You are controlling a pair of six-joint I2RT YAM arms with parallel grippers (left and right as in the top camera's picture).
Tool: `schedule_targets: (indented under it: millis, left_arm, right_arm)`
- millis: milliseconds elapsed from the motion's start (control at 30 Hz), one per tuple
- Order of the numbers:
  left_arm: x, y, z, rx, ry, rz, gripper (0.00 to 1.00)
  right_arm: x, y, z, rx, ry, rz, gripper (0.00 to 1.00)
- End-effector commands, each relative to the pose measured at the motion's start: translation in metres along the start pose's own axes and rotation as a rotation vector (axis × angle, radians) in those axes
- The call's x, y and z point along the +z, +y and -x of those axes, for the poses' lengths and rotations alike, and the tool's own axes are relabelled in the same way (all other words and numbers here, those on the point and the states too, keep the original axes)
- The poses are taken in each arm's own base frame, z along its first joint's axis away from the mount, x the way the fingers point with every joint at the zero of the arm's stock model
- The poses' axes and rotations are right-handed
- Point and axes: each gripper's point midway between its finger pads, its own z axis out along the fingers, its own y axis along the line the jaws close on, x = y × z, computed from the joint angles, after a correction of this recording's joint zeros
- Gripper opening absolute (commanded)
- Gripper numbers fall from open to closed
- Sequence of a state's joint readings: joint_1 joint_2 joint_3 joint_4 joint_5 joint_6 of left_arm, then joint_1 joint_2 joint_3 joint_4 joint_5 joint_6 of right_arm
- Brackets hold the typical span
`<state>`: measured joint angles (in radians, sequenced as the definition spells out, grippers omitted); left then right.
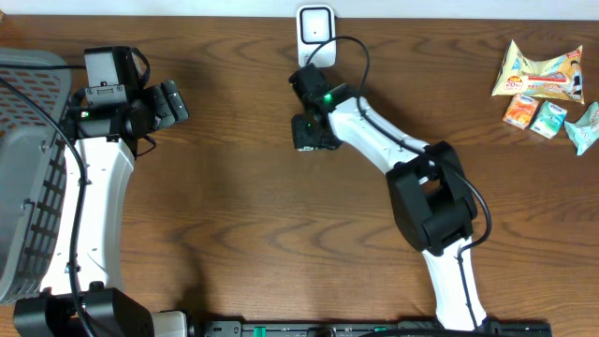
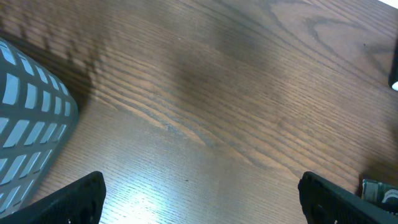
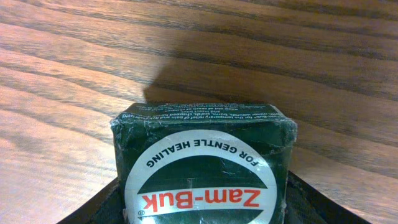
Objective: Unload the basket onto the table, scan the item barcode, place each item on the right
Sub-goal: 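Raise the tin up to the scanner face with the right gripper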
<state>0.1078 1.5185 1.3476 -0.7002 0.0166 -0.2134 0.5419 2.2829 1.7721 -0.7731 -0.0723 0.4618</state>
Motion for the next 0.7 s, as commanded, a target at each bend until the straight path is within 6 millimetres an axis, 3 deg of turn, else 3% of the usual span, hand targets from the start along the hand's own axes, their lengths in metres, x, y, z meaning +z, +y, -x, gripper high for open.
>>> schedule_targets:
  millis: [0, 200, 500, 667]
  left_arm:
    - [0.003, 0.003, -0.003, -0.011, 0.010, 0.012, 0.98]
    - [0.003, 0.003, -0.003, -0.011, 0.010, 0.012, 0.97]
    - [0.003, 0.003, -0.003, -0.011, 0.010, 0.012, 0.97]
    - [0.003, 0.003, -0.003, -0.011, 0.010, 0.012, 0.98]
  right_arm:
    - [-0.030, 0.019, 0.009, 0.022, 0.009, 0.170, 0.58]
    - [-0.053, 0.028, 0.013, 0.129, 0.096, 0.420, 0.57]
    - [-0.081, 0.016, 0.030, 0.284, 0.164, 0.654, 0.59]
    - [-0.115, 0.020, 0.048, 0.326, 0.192, 0.893, 0.59]
